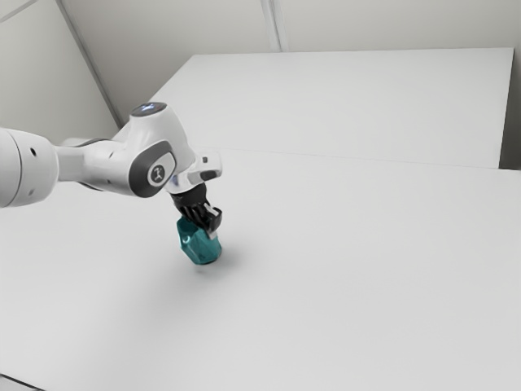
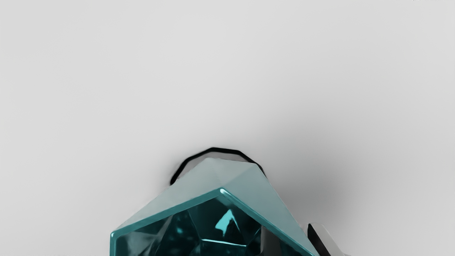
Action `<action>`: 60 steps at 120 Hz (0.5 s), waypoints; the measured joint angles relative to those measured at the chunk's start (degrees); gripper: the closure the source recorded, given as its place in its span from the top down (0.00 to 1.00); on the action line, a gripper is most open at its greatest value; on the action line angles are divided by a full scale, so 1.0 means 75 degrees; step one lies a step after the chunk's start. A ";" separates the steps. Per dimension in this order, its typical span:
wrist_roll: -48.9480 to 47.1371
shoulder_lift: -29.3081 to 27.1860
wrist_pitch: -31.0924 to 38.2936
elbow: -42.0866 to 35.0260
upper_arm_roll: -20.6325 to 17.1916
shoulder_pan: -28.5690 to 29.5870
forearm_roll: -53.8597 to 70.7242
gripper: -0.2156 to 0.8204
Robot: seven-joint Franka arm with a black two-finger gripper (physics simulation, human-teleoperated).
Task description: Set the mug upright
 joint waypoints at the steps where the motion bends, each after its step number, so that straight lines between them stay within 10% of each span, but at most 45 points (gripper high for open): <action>1: -0.0006 -0.0003 0.0000 0.0000 0.0000 -0.0003 -0.0002 0.26; 25: -0.0137 -0.0426 -0.0119 0.0007 -0.0141 0.0012 -0.0032 0.58; 60: -0.0250 -0.1316 -0.1329 0.1084 -0.0264 -0.0110 -0.0228 0.74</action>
